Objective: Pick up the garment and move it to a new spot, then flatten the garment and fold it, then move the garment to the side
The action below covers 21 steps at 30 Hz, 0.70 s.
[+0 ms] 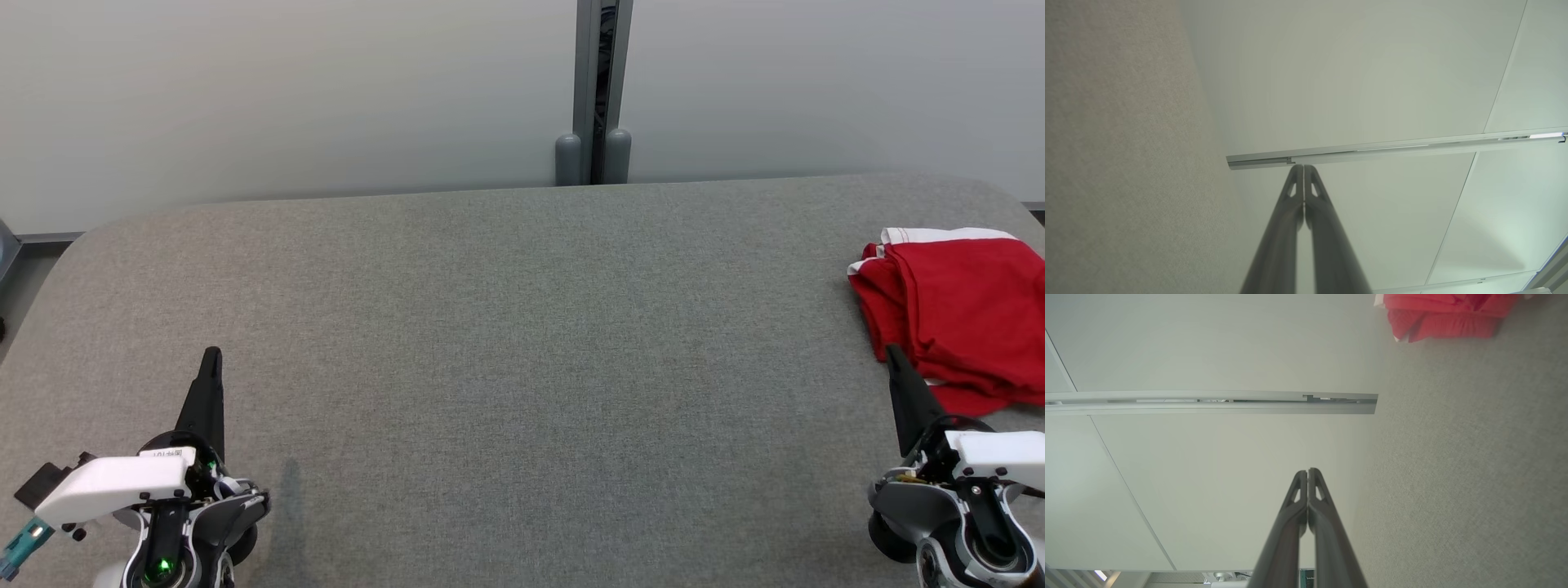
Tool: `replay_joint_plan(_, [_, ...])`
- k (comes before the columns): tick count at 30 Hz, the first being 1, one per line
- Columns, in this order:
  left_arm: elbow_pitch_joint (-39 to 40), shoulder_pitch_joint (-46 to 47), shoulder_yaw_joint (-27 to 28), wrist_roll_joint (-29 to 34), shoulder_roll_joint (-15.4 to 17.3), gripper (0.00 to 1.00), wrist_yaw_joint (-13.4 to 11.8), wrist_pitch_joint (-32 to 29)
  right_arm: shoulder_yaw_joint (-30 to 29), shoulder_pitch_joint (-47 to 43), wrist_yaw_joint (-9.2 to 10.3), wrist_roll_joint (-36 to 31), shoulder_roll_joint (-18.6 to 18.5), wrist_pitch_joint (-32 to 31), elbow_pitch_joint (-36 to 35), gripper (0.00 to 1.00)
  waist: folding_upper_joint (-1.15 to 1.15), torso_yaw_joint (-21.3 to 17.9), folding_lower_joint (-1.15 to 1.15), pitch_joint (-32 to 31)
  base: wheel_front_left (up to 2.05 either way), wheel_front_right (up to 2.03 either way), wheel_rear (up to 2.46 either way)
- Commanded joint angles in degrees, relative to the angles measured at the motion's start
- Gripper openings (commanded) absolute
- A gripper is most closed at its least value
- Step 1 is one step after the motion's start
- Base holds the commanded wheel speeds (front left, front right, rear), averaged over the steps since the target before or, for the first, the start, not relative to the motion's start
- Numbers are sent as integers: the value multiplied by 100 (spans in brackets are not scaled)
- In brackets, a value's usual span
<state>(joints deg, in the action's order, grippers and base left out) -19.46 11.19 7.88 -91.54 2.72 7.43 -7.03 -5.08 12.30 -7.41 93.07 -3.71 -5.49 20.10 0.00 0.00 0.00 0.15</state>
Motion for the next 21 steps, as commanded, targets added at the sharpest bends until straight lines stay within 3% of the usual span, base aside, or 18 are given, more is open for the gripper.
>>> replay_joint_plan(1, [-3,112,19,-3,30,0,23,-2,-22,24,-14,-30,-10,-22,12,0,0,0,0,0,0,0,0])
replay_joint_plan(21, [-3,112,18,-3,30,0,23,-2,-49,27,-14,-45,3,-43,13,0,0,0,0,0,0,0,0])
